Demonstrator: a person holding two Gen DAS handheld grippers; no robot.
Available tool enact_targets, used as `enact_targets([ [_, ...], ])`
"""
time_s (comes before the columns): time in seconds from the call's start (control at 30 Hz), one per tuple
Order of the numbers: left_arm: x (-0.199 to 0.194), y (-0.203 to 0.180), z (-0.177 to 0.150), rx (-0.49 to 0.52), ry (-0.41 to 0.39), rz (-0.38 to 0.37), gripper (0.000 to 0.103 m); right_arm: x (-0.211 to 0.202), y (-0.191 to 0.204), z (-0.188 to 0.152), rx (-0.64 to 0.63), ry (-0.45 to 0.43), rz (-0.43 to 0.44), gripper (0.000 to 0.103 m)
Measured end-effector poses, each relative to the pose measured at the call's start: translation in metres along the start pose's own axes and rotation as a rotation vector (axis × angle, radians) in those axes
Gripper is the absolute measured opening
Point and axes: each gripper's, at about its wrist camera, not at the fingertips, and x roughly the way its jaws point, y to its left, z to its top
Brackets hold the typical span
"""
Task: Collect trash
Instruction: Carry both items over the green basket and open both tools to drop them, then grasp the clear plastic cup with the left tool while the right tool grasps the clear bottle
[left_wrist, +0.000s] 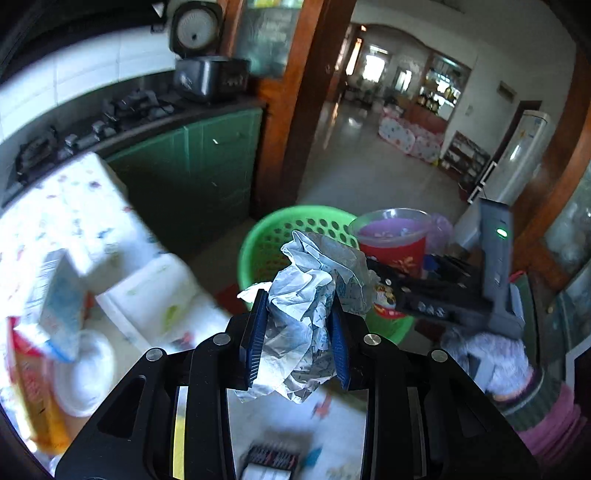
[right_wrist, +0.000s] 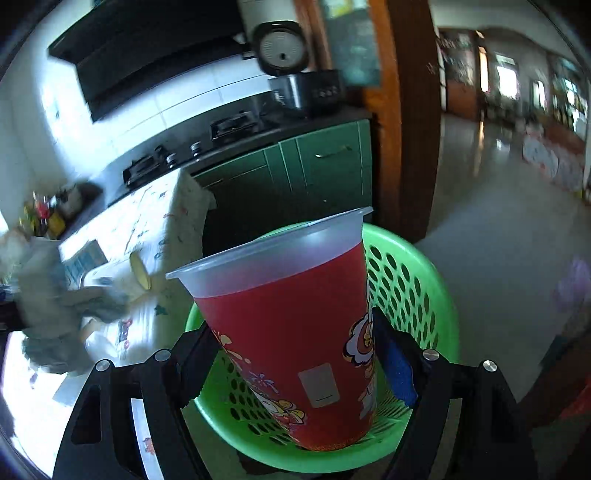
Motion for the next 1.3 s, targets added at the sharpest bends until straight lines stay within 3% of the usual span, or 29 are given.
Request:
enact_targets([
  [0.13,0.05,-0.009,0.015,-0.014,0.079,-0.001,0.032,0.001,-0.023,-0.001,0.024,-0.006,-0.016,0.075],
  [0.2,0.069,-0.01,0.017,-0.018,0.107,0.007,0.037,0.001,-0.033,-0.002,0.038,-0.009,-0.013,0.075],
  [0.4,0.092,-0.01,0.016,-0.038,0.139,0.011,0.074,0.0,-0.047,-0.005,0.057,-0.023,-0.019,0.075],
  [0.47,0.091,-0.008,0.016,-0.04,0.145,0.018,0.076,0.001,-0.046,-0.004,0.057,-0.019,-0.011,0.075],
  [0.7,0.054,0.004,0.006,-0.043,0.099,0.073,0.076,0.028,-0.025,-0.001,0.018,0.029,-0.011,0.076],
  [0.93,-0.014,0.023,-0.012,-0.047,0.024,0.122,0.076,0.056,-0.019,-0.003,-0.024,0.078,-0.075,0.076],
  [1.0,-0.037,0.03,-0.02,-0.049,-0.007,0.14,0.076,0.06,-0.019,-0.003,-0.029,0.087,-0.092,0.082],
  [1.3,-0.12,0.081,-0.071,-0.112,-0.087,0.252,0.076,0.031,-0.007,-0.01,-0.026,0.039,-0.097,0.087],
])
